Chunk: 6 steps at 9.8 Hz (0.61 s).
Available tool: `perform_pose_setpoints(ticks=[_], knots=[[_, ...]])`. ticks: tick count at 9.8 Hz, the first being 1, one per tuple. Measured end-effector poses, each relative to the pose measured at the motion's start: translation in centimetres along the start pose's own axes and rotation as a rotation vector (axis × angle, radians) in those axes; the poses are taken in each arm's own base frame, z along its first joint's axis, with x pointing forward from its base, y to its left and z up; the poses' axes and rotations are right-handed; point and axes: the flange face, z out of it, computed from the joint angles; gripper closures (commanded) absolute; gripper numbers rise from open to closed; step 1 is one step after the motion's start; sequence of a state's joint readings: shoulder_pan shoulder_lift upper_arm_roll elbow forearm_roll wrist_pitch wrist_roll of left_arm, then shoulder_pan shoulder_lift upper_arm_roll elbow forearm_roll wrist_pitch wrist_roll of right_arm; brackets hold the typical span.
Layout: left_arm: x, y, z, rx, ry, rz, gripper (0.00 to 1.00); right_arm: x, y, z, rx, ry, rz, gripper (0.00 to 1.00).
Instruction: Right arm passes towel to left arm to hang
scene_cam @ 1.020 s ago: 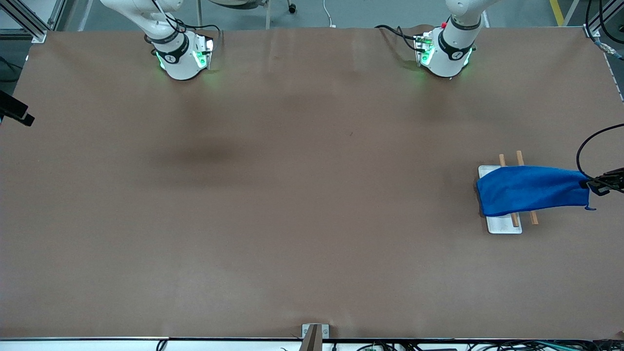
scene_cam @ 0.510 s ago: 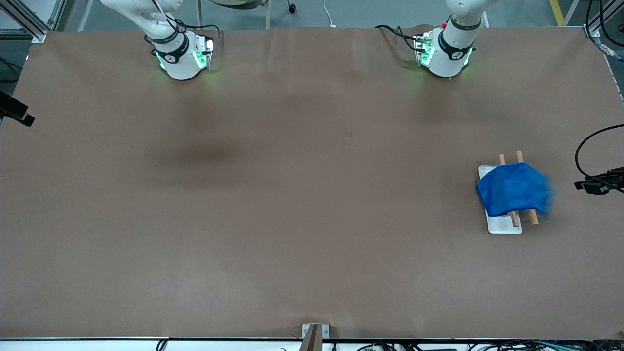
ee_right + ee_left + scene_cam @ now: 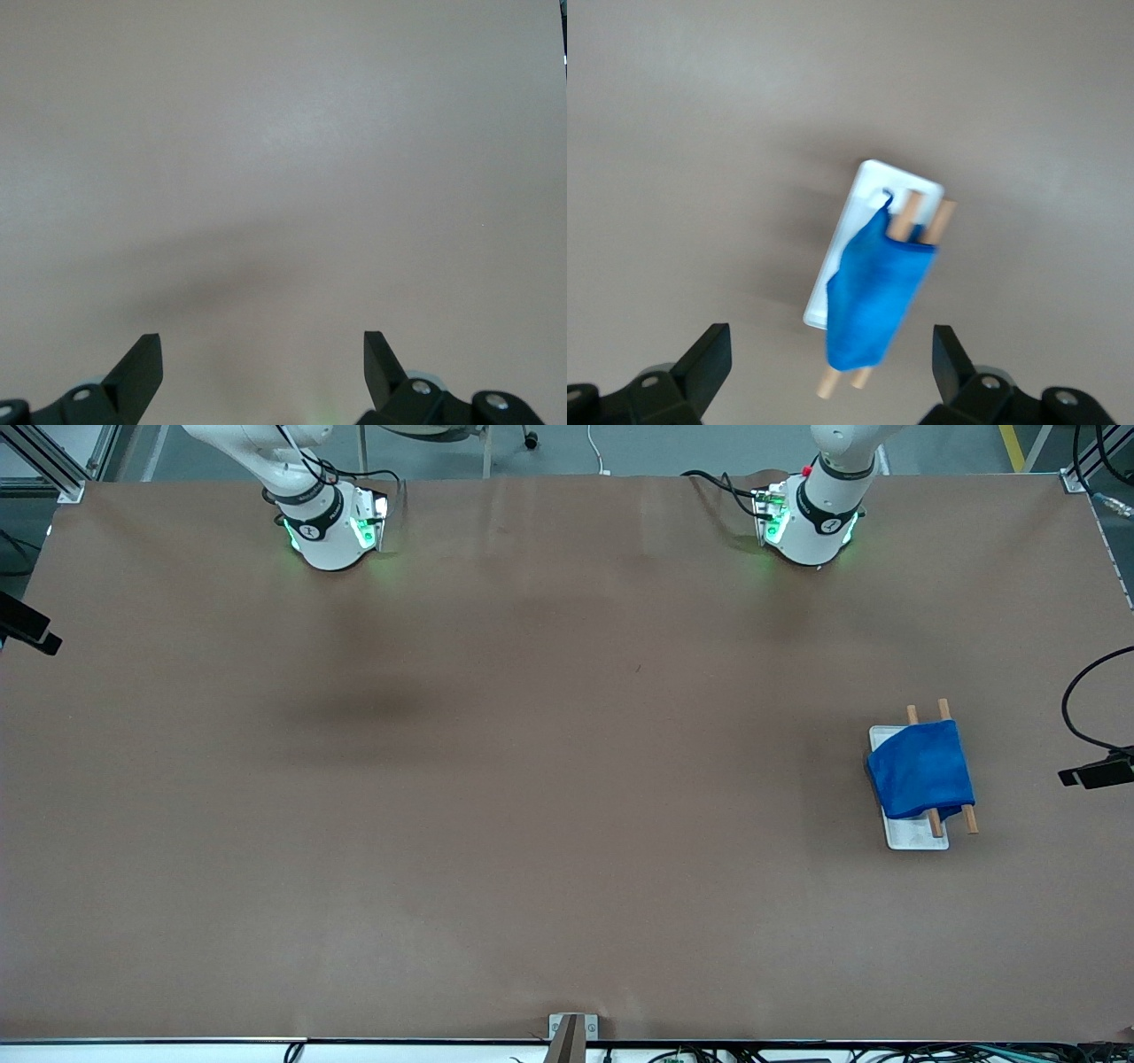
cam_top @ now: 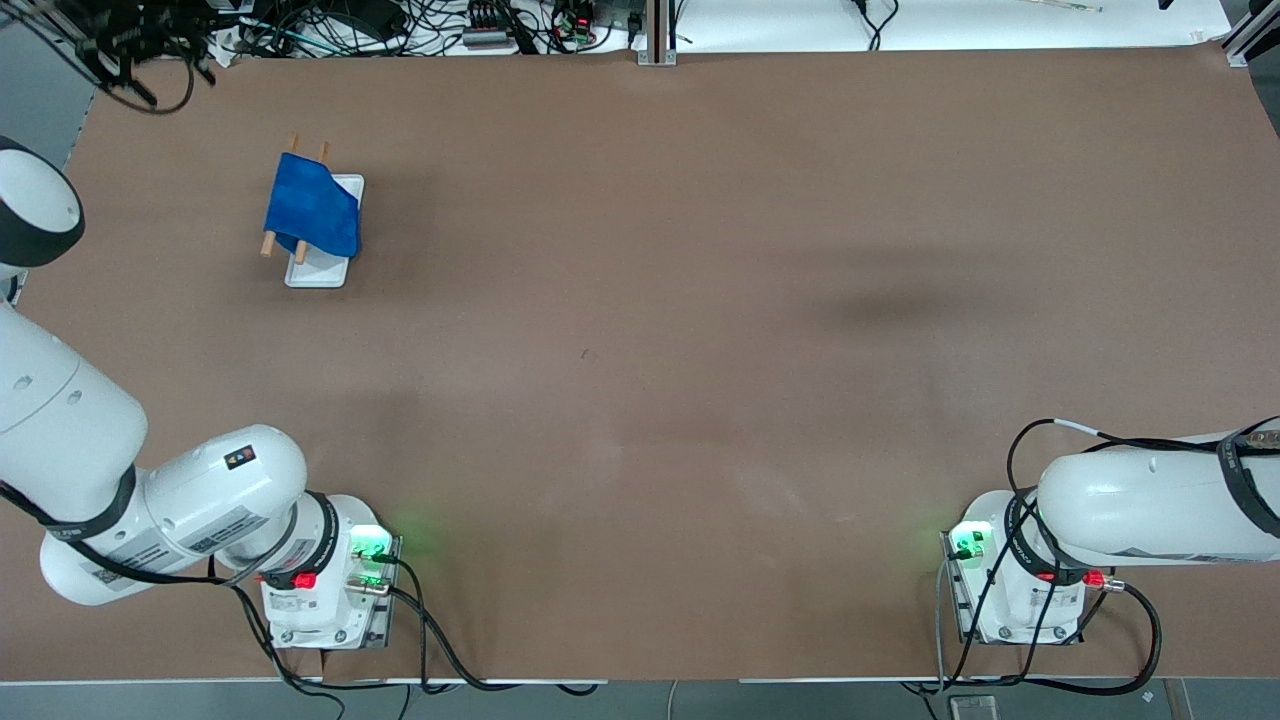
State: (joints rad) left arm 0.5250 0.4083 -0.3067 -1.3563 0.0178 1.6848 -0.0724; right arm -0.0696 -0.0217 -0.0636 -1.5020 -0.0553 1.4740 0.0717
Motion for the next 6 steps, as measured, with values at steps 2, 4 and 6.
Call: perform_pose_setpoints(ticks=[2, 4, 6], knots=[[-3.0, 6.2, -5.8, -0.002, 0.075, 0.091, 0.00, 0.0, 0.1, 0.0, 0.000, -0.001, 0.001, 0.00], [-6.2, 10.8, -9.4, 0.006, 0.098, 0.166, 0.00, 0.0, 0.2, 0.1, 0.000, -0.001, 0.004, 0.00], [-9.3, 13.1, -12.3, 0.029, 0.103, 0.203, 0.00, 0.1, 0.3, 0.1, 0.009, -0.002, 0.006, 0.00]])
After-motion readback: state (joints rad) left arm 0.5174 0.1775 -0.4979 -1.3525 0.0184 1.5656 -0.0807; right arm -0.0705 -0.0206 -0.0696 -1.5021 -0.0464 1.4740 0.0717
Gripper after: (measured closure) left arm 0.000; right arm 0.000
